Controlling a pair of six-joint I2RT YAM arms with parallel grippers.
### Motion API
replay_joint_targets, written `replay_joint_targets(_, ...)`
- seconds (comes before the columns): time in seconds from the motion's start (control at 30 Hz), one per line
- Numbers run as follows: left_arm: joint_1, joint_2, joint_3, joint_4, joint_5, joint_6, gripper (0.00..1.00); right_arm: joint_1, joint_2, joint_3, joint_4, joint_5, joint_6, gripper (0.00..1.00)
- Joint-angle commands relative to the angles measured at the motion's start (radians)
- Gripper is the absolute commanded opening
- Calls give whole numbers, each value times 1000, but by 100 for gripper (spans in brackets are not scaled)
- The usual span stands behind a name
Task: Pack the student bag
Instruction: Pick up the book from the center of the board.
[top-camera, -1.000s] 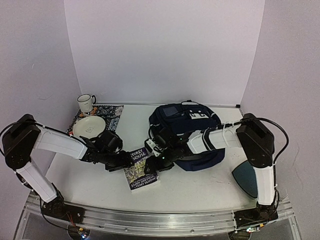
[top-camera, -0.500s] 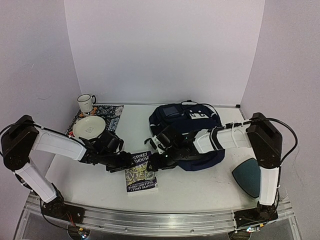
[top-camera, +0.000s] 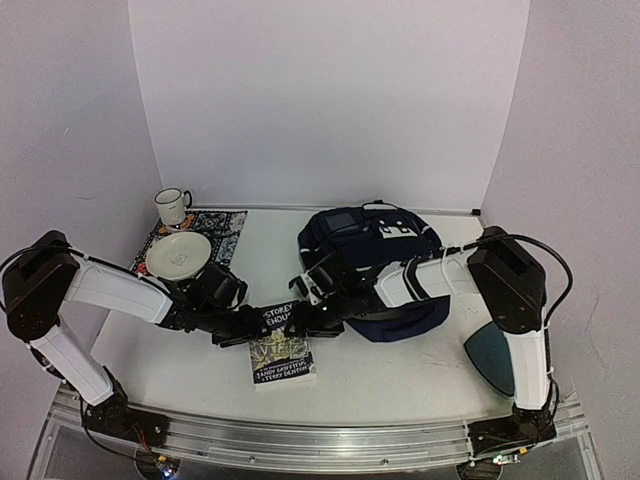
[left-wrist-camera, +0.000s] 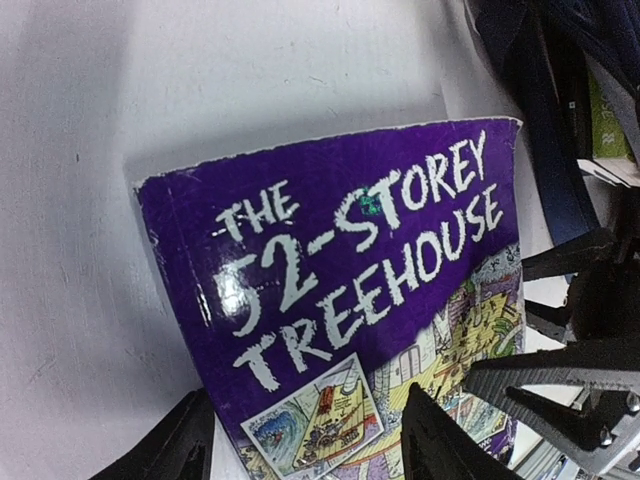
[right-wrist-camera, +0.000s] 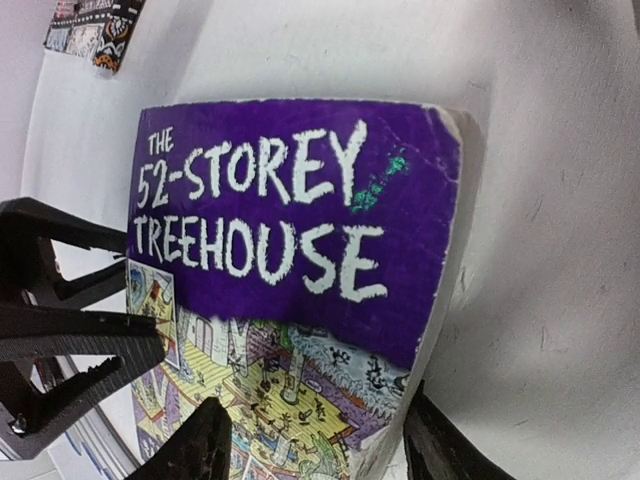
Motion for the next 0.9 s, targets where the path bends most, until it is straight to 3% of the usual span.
replay_joint_targets(0.0,-28,26,-21,158,89,-44,63,14,34,-11,122,-144,78,48)
replay_joint_targets(0.23,-31,-65,-55,176,15,-45,62,7,-68,-30,185,-201,92,19)
replay_joint_targets(0.33,-31,-125,-75,177,-42,-45,62,-3,-120,-53,207,-207,96,2)
replay_joint_targets(0.57,-31,-282,-137,181,-183,-64,71,-26,-221,-125,295,-215,119,0)
replay_joint_targets(0.87,-31,-551,-244,228,-303,-70,93,-60,-325,-161,436,-220,153,0)
